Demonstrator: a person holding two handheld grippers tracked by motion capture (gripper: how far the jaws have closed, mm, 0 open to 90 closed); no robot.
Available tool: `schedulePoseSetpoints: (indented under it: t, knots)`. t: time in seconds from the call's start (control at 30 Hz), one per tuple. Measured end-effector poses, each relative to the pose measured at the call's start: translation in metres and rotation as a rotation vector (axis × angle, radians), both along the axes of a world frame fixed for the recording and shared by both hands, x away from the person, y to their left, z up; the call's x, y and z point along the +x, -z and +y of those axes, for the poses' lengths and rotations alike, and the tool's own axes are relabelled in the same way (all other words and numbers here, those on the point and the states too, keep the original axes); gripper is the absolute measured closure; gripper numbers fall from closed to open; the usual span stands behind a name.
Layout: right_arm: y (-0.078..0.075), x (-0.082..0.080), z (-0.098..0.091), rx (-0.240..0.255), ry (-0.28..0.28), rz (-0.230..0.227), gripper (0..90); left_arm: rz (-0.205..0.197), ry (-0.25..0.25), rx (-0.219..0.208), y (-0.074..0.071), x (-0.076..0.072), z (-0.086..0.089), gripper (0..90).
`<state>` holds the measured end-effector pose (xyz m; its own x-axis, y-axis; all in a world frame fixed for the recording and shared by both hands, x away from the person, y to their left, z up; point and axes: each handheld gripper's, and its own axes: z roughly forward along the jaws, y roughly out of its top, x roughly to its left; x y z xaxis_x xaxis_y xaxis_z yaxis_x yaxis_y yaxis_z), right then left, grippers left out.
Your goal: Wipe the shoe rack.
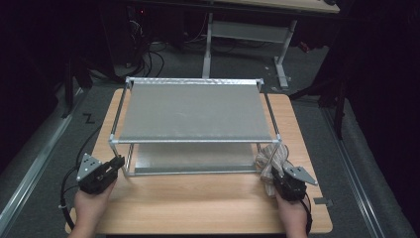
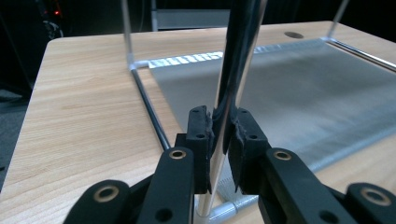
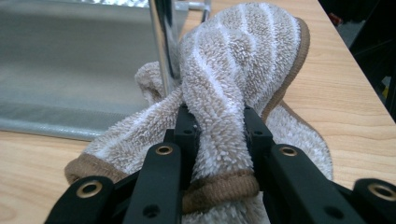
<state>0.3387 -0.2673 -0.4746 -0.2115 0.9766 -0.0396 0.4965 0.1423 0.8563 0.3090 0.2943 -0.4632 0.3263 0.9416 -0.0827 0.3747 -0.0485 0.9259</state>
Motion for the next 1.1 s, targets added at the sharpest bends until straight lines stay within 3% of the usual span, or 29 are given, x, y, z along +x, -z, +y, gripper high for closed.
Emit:
schedulePoseSetpoints:
  t: [0.07,0.2,0.4,0.5,0.63,0.93,1.1]
  knots:
    - [-0.002,-0.004,0.0,0.01,-0.006,-0.005,73.8,0.001,-0.012,-0.016,0.004,0.003,0.0,78.1]
    - [-0.016,-0.011,-0.002,0.03,-0.008,-0.06,73.7,-0.006,-0.025,-0.056,0.011,0.003,0.0,77.5]
    - [-0.064,-0.028,-0.006,0.078,-0.03,-0.203,73.4,-0.001,-0.026,-0.067,0.012,0.0,0.002,76.1]
    - [-0.079,-0.031,-0.007,0.086,-0.032,-0.24,73.4,-0.006,-0.028,-0.066,0.014,-0.002,0.001,75.7]
    - [-0.068,-0.031,-0.006,0.067,-0.037,-0.202,73.3,-0.008,-0.021,-0.059,0.015,-0.005,0.001,75.5]
    - [-0.003,-0.025,-0.006,0.029,-0.023,0.001,73.3,-0.01,-0.021,-0.014,0.017,-0.009,0.0,74.5]
    - [0.009,-0.025,-0.005,0.005,-0.025,0.035,73.4,0.0,-0.024,-0.008,0.019,-0.01,0.0,74.5]
